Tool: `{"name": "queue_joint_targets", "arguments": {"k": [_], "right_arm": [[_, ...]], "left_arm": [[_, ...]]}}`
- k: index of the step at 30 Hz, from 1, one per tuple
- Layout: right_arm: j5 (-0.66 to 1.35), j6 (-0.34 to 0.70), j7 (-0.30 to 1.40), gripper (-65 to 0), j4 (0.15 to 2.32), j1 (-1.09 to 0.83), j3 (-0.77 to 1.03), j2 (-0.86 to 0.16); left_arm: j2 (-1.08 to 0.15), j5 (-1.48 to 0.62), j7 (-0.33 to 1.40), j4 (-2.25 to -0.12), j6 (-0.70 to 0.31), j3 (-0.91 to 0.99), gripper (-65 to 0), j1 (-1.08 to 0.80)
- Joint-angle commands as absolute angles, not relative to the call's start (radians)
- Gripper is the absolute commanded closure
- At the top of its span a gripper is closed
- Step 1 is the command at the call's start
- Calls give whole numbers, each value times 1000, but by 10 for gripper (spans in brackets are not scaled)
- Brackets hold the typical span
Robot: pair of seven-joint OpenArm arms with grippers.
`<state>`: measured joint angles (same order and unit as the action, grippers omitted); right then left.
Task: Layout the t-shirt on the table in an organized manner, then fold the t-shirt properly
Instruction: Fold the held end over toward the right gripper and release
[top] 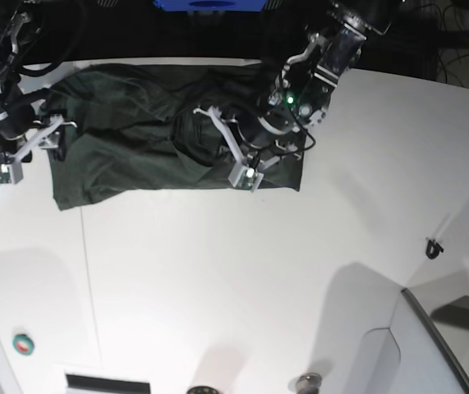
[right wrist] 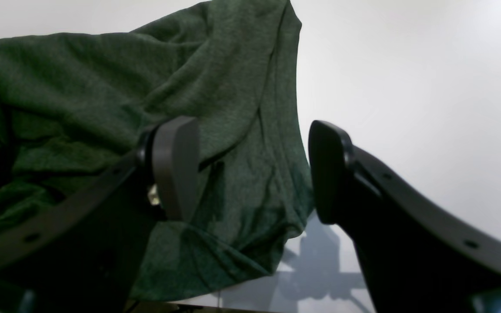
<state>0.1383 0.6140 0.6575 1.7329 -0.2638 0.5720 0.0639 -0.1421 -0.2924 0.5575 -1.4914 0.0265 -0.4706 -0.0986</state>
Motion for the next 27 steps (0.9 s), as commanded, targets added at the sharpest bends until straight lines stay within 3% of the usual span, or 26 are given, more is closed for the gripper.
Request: {"name": "queue_joint_targets", "arguments": {"k": [1,15,21,27], "right_arm": [[151,624,641,-362,1751,-257,575,58],[151,624,641,-362,1751,-254,575,54],[151,624,641,-362,1750,-242,575,54],[151,624,641,-362,1750,-240,575,54]], "left_arm": [[-125,-298,535,-1489,22,-469,0,-73],[28,-289,532,-1260,19,-476,0,85],[82,-298,515,-1138,19,-579,0,176],[133,-298,472,-1158,19,-585,0,183]]}}
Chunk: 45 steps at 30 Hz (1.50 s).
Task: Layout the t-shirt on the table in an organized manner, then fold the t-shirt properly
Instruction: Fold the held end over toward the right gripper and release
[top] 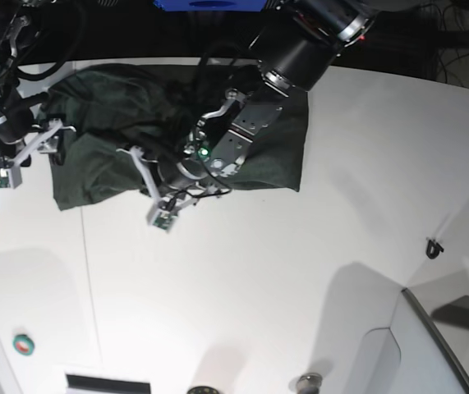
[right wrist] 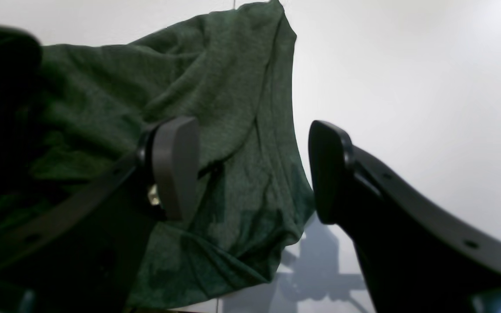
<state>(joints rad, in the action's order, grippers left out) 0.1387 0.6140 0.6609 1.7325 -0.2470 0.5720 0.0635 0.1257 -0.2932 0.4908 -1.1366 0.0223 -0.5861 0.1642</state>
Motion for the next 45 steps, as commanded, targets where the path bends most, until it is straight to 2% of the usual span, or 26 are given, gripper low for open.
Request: {"name": "queue_joint_targets", "arguments": {"k": [1,4,11,14,20,28,33,37,40,41,45], "right_arm": [[151,624,641,-362,1750,-240,575,54],[151,624,641,-362,1750,-240,575,53],[150,624,641,-362,1750,-240,575,53],[150,624,641,-362,1750,-239,575,53],[150,624,641,-362,1748,-239,575,54],[148,624,641,-362,1748,-239,575,54],[147,624,641,-362,1747,-226,578,53],[147,624,641,-365,1747,-203,581,48],[145,615,677,-368,1718,-177,578,-4],[145,615,723,-371,1685,-145,582,-24],[180,661,987,-449,1550,-2,616,-117]], "left_arm": [[133,-298,473,-1184,19,-585,0,177],[102,-288,490,-1265,19,-579,0,134],[-90,-289,576,-1514,19,-576,0,-44],[-130,-289,573,-1541,22,-576,0,-110],[-127,-294,575,-1524,22,-590,0,-140],[-84,-286,579,-1529,24,-719,0,-134],[-84,-289,579,-1532,24,-710,0,-133],[-124,-283,579,-1583,24,-616,0,-139],[-170,-283,578,-1630,24,-487,0,-170],[-188,-283,578,-1643,24,-426,0,-183],[-268,-283,575,-1649,21,-217,0,-251]]}}
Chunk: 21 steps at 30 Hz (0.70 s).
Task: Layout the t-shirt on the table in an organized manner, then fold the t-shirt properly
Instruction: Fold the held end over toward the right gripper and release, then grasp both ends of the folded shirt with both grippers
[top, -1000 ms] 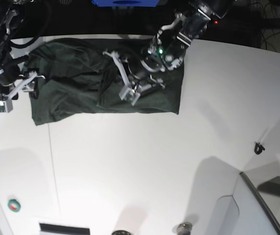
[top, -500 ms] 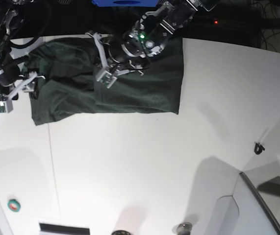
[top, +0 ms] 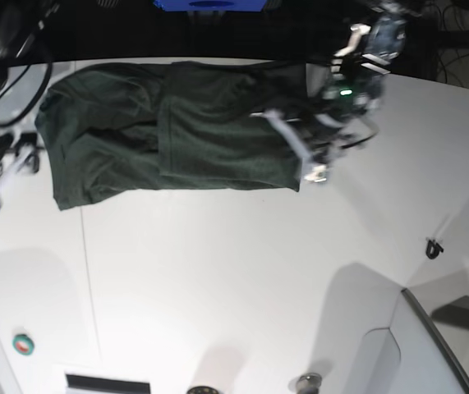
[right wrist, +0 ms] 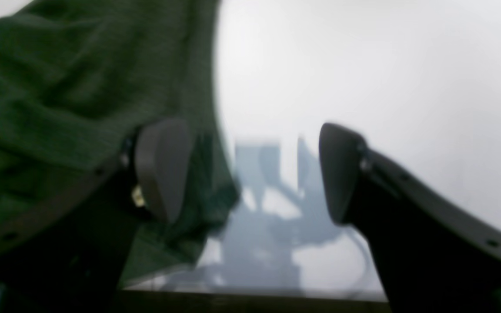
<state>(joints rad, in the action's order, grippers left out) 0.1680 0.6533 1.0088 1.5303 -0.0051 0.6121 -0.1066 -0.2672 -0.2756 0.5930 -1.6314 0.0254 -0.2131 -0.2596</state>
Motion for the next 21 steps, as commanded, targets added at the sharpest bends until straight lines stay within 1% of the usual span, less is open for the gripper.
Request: {"name": "queue_joint_targets", "arguments": {"k": [1,4,7,11,13,16,18,21], "right_arm": [[217,698,1030,-446,1524,25,654,-128],[292,698,1096,-446,1475,70,762,-134],[300,698,1106,-447,1435,76,776,-130],[302,698,1046,-449,1314,77,776,-137],[302,698,1032,-456,1254,82,782,-139],[302,698,1043,-488,1179,101,786,-153],[302,698,1046,-489,1142,104,786,-156],[305,698,1050,-491,1119,99,783,-151]], "left_arm": [[-285,-283,573,-1649,19,-176,0,-268],[-329,-289,570,-1649,18,-76,0,-306],[-355,-289,553,-1646,4,-12,0,-334],[-349,-291,470,-1638,-130,61,0,-372],[-349,-285,466,-1606,-163,76,0,-375],[-348,-283,463,-1543,-173,76,0,-367],[-348,-288,449,-1515,-173,76,0,-366],[-348,-283,381,-1466,-176,73,0,-369]]}}
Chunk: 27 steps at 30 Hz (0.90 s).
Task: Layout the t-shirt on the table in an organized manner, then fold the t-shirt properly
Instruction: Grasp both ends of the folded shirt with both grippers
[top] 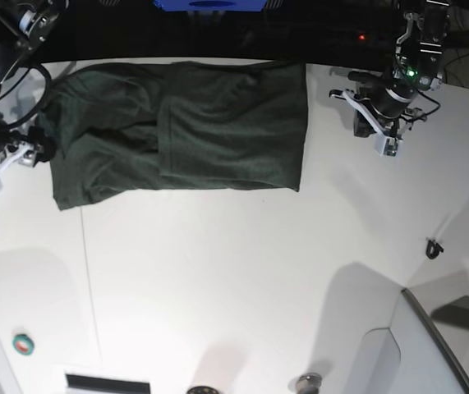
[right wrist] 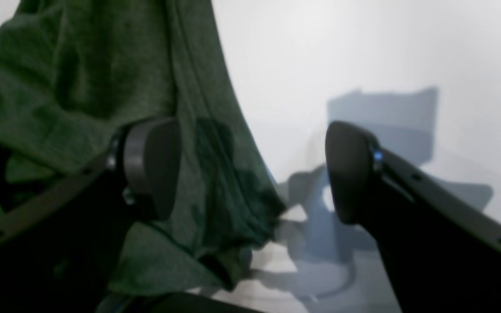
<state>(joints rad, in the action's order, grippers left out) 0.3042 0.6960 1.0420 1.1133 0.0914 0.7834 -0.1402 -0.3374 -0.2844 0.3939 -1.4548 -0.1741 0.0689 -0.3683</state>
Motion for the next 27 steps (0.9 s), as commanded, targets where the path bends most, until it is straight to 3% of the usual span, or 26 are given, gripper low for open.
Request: {"name": "queue_joint_targets", "arguments": {"k": [1,6,11,16,27], "right_arm": [[317,698,1050,-491,1109,97,782,-151],[499,698,1141,-489,1133,31,768,-151],[647,698,1171,-489,1156,-25,638,-151],[656,698,1127,-489,1152,-28,555,-151],[656,698,1058,-480,1024,-8,533,-153]], "left_arm": [[-348,-283,371,-1449,-183,73,0,-369],[-306,-282,360,-1400,-237,73,0,-361],[-272,-282,360,-1369,-242,-7,0,-306],[-234,-282,358,-1300,-239,-104,0,-229],[-168,-282,358,-1198,-237,-110,0,-108]]}}
